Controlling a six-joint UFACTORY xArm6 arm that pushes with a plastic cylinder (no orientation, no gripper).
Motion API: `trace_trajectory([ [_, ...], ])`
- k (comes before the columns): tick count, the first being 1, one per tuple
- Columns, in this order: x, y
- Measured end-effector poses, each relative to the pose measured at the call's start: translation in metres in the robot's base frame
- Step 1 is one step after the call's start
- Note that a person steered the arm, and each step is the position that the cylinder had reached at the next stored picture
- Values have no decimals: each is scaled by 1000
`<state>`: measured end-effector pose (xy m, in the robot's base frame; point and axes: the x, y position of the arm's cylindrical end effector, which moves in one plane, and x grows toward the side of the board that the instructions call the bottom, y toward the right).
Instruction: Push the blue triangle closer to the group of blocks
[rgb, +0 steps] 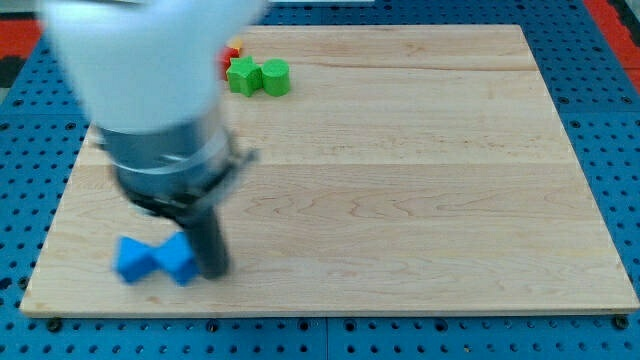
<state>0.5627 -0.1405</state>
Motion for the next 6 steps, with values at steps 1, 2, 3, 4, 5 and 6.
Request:
trace_trajectory([
  [1, -15, -38],
  [2, 44, 35],
  [3, 56, 20],
  [4, 55, -82],
  [5, 50, -154],
  [6, -9, -129],
])
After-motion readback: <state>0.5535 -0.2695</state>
